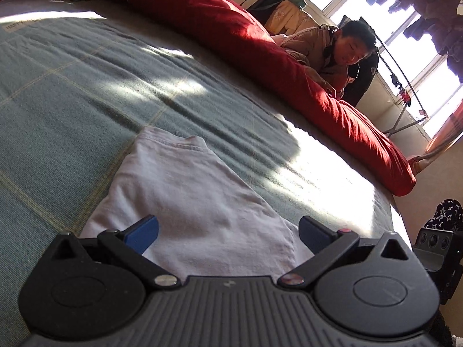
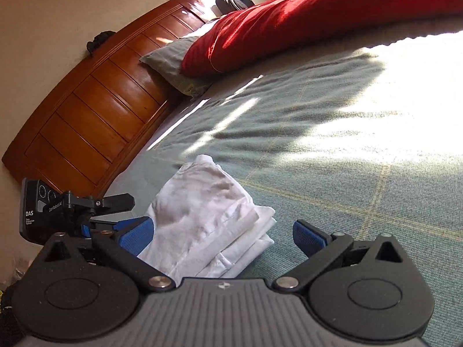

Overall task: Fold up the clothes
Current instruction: 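Lift the left gripper away while the right gripper hovers over the folded shirt, then hold both open grippers above the folded white shirt, checking its edges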

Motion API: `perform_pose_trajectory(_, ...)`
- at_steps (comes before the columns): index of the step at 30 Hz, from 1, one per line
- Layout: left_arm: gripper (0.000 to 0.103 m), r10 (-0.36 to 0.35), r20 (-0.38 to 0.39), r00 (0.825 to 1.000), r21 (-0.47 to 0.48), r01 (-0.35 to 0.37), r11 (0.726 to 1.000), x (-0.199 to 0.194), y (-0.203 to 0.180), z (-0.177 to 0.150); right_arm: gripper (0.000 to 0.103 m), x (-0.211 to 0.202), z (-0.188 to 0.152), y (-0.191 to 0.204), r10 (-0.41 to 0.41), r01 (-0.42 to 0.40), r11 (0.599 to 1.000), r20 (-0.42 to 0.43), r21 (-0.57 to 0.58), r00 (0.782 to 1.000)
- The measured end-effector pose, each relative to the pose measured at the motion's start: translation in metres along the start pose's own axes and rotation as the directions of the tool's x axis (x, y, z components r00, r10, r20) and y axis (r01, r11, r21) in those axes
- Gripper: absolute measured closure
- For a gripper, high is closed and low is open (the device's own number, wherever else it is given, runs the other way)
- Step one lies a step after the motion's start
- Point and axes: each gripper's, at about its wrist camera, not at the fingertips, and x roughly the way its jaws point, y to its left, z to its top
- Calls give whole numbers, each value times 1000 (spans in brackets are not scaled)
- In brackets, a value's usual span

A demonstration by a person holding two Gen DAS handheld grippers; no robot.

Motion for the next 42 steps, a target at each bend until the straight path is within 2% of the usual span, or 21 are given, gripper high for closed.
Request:
perform_pose_trajectory(2, 1, 22, 6, 1000, 43, -22, 999, 5, -7, 6, 0, 3, -1, 25, 0, 0, 991, 6, -135, 1000)
perform_pose_trajectory(4, 1, 49, 0, 999, 69, -49, 996, 16, -6, 9, 0, 10, -8, 36, -18, 13, 975, -19, -222, 1000)
perform_pose_trajectory(7, 1, 60, -47, 997, -2, -60, 998, 36, 13, 6, 0, 21, -20, 47, -60, 38, 946, -57, -322, 997)
perform_pose_trajectory(10, 1, 3, -7, 1000, -13, -4, 1000, 27, 21, 0, 0, 32, -32, 57, -104, 58, 906, -89, -420, 991)
perform_pose_trajectory(14, 1, 20, -23, 1000, -17, -20, 1000, 6, 16, -9, 0, 46, -47, 71, -168, 75, 836, -125, -543, 978)
perform_pose_trajectory(15, 1, 26, -28, 999, -9, -26, 1000, 0, 13, -12, 0, 43, -49, 76, -161, 66, 827, -122, -559, 979)
perform_pose_trajectory(19, 1, 22, -23, 999, 38, -22, 999, -32, 4, -39, 0, 14, -55, 100, -19, -44, 797, -99, -602, 995)
perform_pose_trajectory(21, 1, 40, -21, 999, 35, -39, 999, -43, 9, -54, 0, 9, -65, 112, 53, -134, 764, -147, -631, 988)
perform_pose_trajectory(23, 1, 53, -24, 998, 1, -53, 999, -48, 22, -67, 0, 14, -76, 118, 73, -196, 739, -213, -644, 974)
perform_pose_trajectory(26, 1, 6, 2, 1000, -58, -6, 998, -59, 39, -76, 0, 28, -95, 108, 4, -204, 746, -302, -633, 953)
perform_pose_trajectory(28, 1, 3, 28, 1000, -68, -1, 998, -69, 39, -78, 0, 27, -104, 100, -36, -178, 742, -304, -647, 952)
perform_pose_trajectory(31, 1, 17, 68, 998, -51, -14, 999, -82, 32, -80, 0, 13, -103, 108, -36, -165, 736, -282, -657, 959)
perform_pose_trajectory(34, 1, 21, 67, 998, -69, -16, 998, -82, 34, -86, 0, 0, -101, 121, 33, -199, 732, -257, -652, 966)
perform_pose_trajectory(37, 1, 25, 66, 998, -86, -19, 996, -81, 35, -92, 0, 1, -107, 126, 70, -246, 736, -290, -630, 954)
perform_pose_trajectory(39, 1, 27, 65, 998, -98, -21, 995, -81, 36, -96, 0, 5, -117, 124, 47, -249, 735, -320, -630, 946)
perform_pose_trajectory(42, 1, 31, 65, 997, -113, -23, 993, -80, 37, -102, 0, 0, -124, 121, -1, -220, 731, -324, -646, 946)
